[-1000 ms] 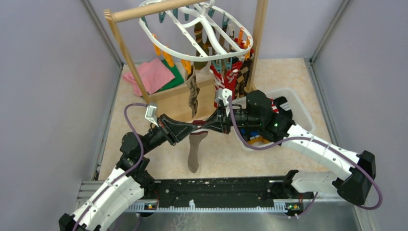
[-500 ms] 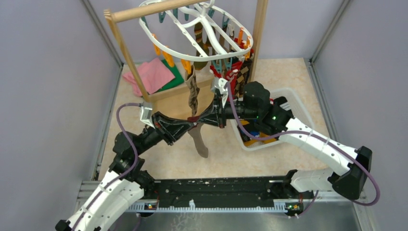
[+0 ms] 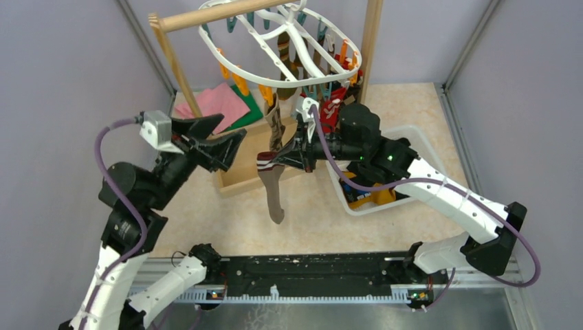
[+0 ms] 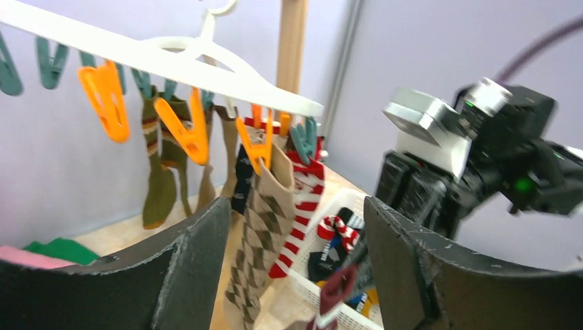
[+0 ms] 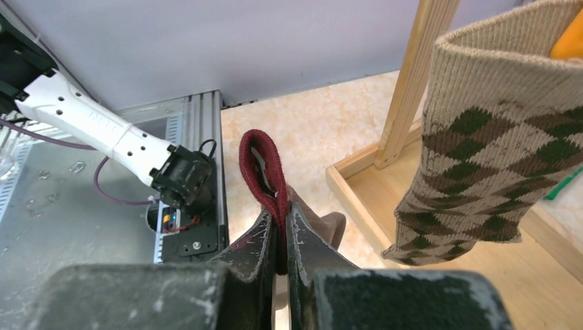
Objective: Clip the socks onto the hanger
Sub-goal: Open the clamp at the hanger.
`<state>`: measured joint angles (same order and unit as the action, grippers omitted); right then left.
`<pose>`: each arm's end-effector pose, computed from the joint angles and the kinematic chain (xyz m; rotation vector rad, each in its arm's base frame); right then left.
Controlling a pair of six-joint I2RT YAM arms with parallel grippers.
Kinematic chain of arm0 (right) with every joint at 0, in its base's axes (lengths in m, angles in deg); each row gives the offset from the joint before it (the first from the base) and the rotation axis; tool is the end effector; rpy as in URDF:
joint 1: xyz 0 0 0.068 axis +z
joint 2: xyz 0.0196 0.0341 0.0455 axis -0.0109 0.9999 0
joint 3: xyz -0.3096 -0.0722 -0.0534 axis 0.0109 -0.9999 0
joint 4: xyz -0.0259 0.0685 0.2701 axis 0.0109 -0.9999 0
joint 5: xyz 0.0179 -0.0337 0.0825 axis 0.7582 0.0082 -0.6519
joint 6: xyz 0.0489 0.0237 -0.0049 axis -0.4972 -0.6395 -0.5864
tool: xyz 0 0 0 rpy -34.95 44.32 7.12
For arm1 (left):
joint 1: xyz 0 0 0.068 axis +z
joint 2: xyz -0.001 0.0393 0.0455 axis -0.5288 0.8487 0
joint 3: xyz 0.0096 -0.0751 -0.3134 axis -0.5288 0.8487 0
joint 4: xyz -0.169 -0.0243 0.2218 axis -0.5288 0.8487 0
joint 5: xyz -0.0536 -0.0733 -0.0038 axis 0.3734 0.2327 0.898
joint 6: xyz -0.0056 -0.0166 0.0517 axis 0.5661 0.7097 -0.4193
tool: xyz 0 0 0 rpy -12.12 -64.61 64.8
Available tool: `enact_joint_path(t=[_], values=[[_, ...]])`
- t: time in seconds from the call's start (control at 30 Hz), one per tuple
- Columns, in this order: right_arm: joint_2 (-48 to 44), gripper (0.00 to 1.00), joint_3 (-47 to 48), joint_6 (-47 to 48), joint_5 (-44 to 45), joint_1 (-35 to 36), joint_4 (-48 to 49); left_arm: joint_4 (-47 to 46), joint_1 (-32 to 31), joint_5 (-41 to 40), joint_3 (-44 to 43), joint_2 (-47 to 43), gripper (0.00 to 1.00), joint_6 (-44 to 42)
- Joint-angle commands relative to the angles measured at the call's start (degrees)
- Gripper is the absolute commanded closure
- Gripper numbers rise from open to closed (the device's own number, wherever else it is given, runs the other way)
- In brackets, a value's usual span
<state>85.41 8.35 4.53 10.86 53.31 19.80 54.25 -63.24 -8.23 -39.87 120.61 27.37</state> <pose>0.1653 0.2565 0.4889 -1.1434 1.4281 1.1241 0.0517 -0.0386 0.5259 0.3453 1.2357 -0.7733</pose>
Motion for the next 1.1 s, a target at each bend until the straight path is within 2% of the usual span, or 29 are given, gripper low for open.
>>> enact_joint_path(t=[0.0, 0.2, 0.4, 0.67, 0.87, 1.07], values=[[1.4, 1.00, 4.3, 1.2, 4.9, 2.0, -0.5, 9.4, 0.2, -6.7, -7.6, 8.3, 0.20, -2.0], [2.4, 1.00, 5.6, 0.1, 13.8, 5.2, 0.8, 5.8, 0.2, -10.3, -13.9, 13.3, 0.02, -1.7], [2.9, 1.00, 6.2, -2.6, 18.9, 6.0, 2.1, 7.9, 0.6, -10.9, -22.2, 19.6, 0.01, -0.8], [1.2, 1.00, 3.9, -3.5, 20.2, 6.2, 3.5, 12.2, 3.7, -9.7, -24.3, 21.5, 0.02, 2.8], [0.2, 1.00, 2.1, -3.4, 19.8, 6.2, 3.5, 14.7, 10.4, 0.8, -23.2, 22.2, 0.05, 5.7], [-1.4, 1.00, 0.2, -3.2, 19.7, 6.2, 4.0, 11.6, 19.4, 14.5, -21.1, 22.8, 0.14, 10.3]])
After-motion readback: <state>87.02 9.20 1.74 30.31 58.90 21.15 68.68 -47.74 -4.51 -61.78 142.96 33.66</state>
